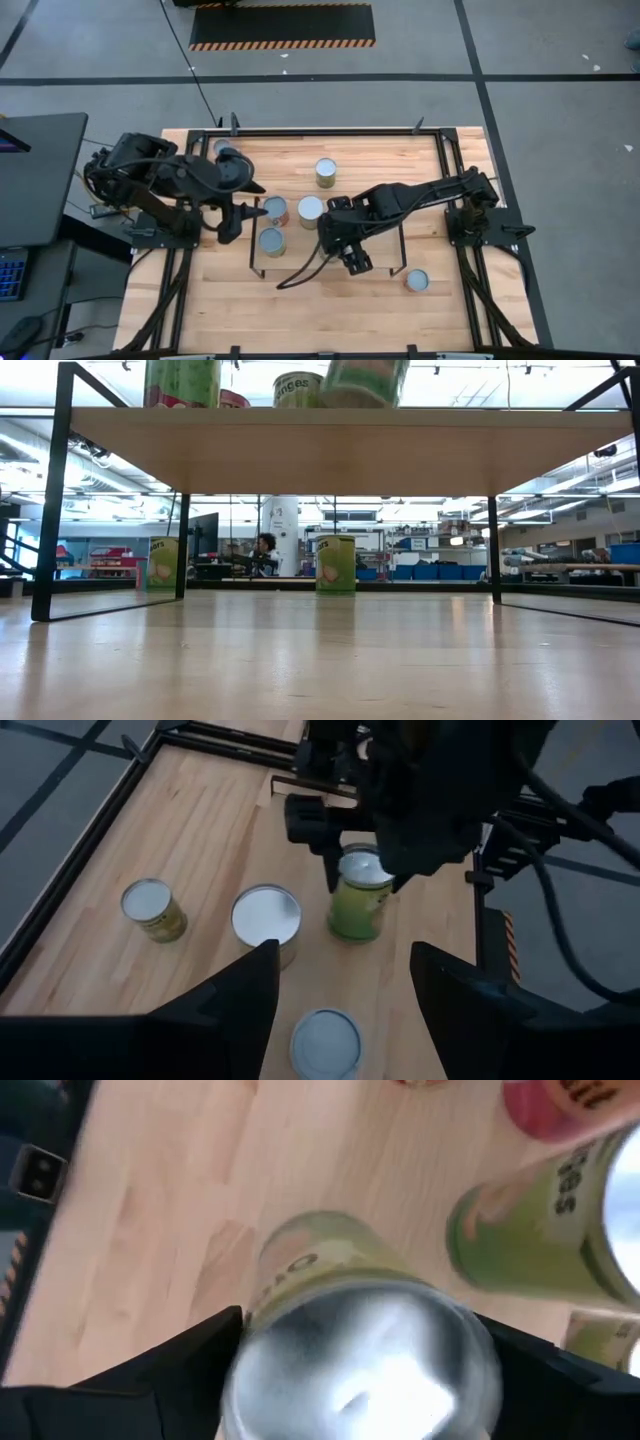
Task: Pick and place cans onto a shelf
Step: Put the top large canned oranges on the shelf aligned with the other large canned oranges
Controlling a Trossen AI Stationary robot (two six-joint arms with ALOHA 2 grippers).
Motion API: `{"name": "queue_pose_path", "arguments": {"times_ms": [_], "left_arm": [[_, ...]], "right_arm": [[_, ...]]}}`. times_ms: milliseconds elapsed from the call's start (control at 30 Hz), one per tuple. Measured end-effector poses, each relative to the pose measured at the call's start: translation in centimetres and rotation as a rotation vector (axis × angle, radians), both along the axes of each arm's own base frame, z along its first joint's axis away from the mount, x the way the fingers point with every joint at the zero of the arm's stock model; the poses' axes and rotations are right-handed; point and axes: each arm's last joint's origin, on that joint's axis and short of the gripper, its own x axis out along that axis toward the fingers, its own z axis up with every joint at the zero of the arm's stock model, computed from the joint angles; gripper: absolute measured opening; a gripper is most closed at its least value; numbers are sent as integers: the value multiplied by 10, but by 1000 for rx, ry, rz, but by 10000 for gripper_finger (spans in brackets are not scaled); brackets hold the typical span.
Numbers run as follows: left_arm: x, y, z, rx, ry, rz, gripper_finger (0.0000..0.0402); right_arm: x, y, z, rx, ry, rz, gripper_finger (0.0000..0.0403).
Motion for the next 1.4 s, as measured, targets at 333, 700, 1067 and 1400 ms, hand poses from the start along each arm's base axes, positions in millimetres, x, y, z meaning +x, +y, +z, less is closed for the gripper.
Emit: {"name": "queue_pose_path", "arguments": {"times_ms": [333, 700, 1067, 1400], "left_arm": [[-1, -3, 0, 16, -4, -17, 231], [-1, -3, 1, 16, -8, -15, 231], [-1, -3, 1, 16, -9, -15, 231], [-1, -3, 1, 4, -5, -28, 231]], "right_arm": [[-1, -7, 17, 48, -52, -84, 395], [-43, -10, 34, 92, 106, -204, 345], [-25, -6, -5, 83, 95, -215, 184], [-4, -9, -15, 129, -66, -302, 139]]}}
